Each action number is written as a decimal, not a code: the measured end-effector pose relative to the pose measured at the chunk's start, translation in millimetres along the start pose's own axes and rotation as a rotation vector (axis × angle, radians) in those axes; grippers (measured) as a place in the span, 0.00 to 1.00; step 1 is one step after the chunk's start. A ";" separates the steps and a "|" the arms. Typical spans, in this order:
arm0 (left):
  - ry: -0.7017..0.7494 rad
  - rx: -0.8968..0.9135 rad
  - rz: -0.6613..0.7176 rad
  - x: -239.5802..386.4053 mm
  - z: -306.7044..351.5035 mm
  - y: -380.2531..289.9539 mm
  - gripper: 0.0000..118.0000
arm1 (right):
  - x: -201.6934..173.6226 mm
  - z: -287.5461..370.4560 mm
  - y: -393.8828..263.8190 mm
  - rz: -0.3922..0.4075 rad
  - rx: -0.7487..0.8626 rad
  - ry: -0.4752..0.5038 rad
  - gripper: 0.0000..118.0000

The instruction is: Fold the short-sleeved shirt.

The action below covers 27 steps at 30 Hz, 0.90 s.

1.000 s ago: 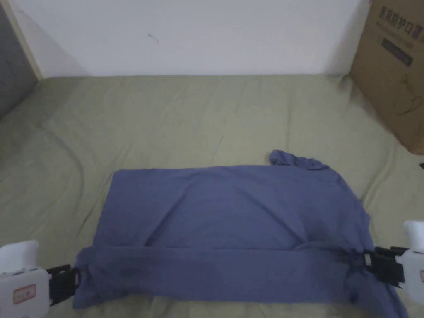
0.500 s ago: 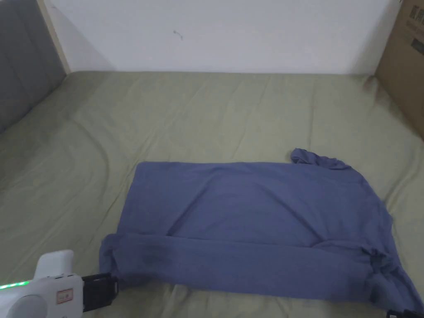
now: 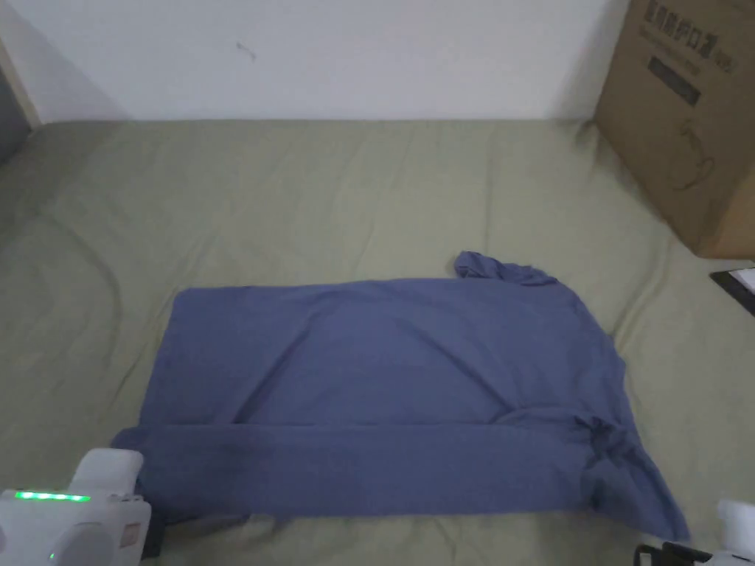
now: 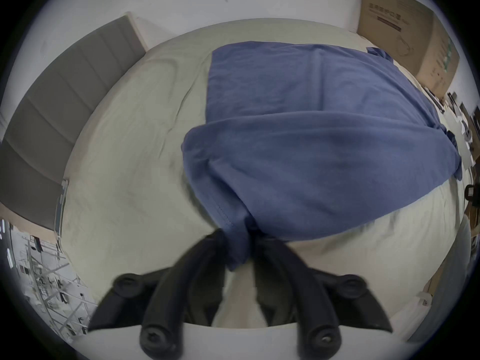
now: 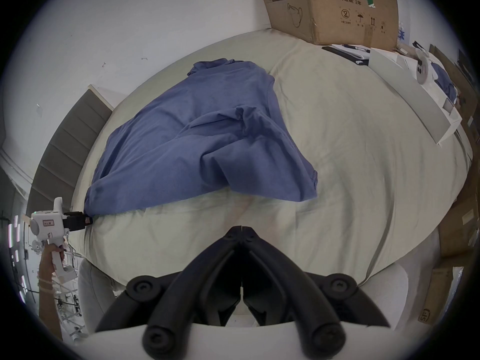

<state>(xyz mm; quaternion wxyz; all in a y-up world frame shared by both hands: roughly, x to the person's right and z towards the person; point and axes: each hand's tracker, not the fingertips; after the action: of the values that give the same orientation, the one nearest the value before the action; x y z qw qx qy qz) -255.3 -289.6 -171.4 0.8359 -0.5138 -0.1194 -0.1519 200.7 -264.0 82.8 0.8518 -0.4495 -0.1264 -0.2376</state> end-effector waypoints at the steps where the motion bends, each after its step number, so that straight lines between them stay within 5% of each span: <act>1: 0.009 0.005 0.006 1.2 0.6 0.7 0.05 | 1.0 -0.1 0.9 0.000 0.001 -0.002 0.00; 4: -0.021 0.000 0.087 -9.0 5.3 2.5 0.03 | 10.4 -6.3 10.8 0.032 -0.007 -0.026 0.04; 7: -0.063 0.016 0.133 -22.1 13.9 -0.2 0.03 | 18.7 -17.8 24.2 0.087 -0.016 -0.133 0.62; 9: -0.102 0.037 0.167 -32.1 19.7 -3.0 0.03 | 29.7 -26.8 36.4 0.089 -0.006 -0.184 0.81; 12: -0.120 0.041 0.190 -40.1 27.0 -5.9 0.03 | 41.9 -54.7 53.5 0.102 -0.038 -0.196 0.81; 15: -0.129 0.042 0.213 -44.0 30.4 -7.6 0.03 | 33.2 -75.0 56.0 0.108 -0.140 -0.242 0.70; 17: -0.140 0.046 0.228 -44.0 32.8 -9.1 0.03 | 21.4 -65.1 52.9 0.224 -0.096 -0.245 0.44; 18: -0.144 0.047 0.229 -43.9 33.5 -9.3 0.03 | 16.7 -61.0 51.9 0.246 -0.088 -0.215 0.09; 27: -0.159 0.049 0.214 -58.1 42.7 -12.0 0.03 | 28.8 -42.6 57.0 0.152 -0.077 -0.189 0.06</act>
<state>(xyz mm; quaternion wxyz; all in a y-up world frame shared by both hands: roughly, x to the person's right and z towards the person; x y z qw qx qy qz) -315.4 -248.9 -163.3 0.8476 -0.5133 -0.1335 -0.0177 254.9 -280.1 30.9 0.8337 -0.5106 -0.1625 -0.1337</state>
